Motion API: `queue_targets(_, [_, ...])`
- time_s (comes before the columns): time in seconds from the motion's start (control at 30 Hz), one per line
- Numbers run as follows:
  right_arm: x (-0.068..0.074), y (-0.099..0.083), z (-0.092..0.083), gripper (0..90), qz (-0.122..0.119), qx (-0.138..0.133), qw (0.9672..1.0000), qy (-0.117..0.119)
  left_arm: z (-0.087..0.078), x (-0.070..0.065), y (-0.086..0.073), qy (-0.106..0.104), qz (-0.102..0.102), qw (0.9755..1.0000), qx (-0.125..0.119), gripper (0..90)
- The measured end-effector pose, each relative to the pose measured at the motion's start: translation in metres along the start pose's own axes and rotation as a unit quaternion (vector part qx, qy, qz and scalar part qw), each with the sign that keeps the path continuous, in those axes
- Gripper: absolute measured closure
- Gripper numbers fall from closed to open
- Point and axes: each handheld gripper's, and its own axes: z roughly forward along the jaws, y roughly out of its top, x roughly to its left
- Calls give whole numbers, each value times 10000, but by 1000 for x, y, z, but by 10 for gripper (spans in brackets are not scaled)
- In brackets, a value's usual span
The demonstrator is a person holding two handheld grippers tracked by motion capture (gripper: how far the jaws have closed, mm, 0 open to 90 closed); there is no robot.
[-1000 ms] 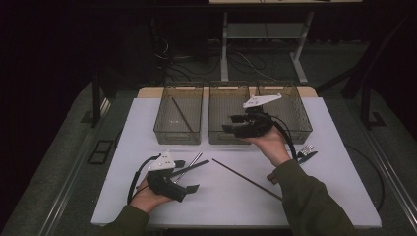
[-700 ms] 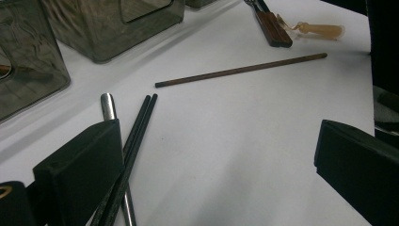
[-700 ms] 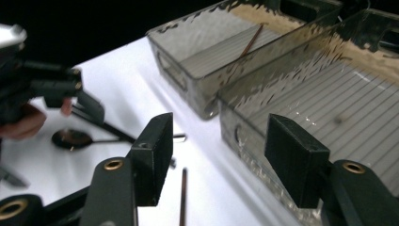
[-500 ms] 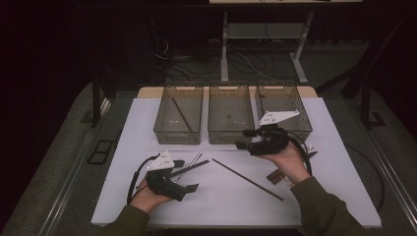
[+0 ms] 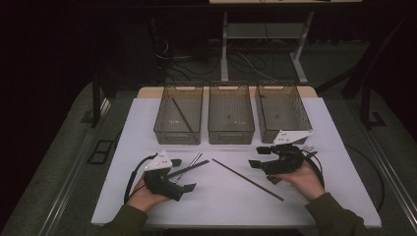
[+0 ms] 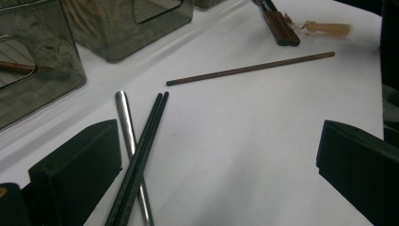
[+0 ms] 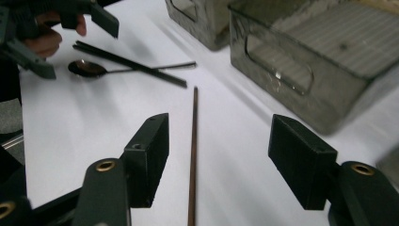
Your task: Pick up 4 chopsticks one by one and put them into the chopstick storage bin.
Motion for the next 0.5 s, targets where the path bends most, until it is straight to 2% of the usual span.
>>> queue_targets(0.27, [1, -24, -13, 414, 121, 117, 9998, -122, 3, -3, -2, -46, 59, 9998, 169, 0])
queue_targets(0.5, [5, -49, -17, 513, 117, 388, 9991, -138, 2, -3, -2, 17, 39, 10000, 87, 1])
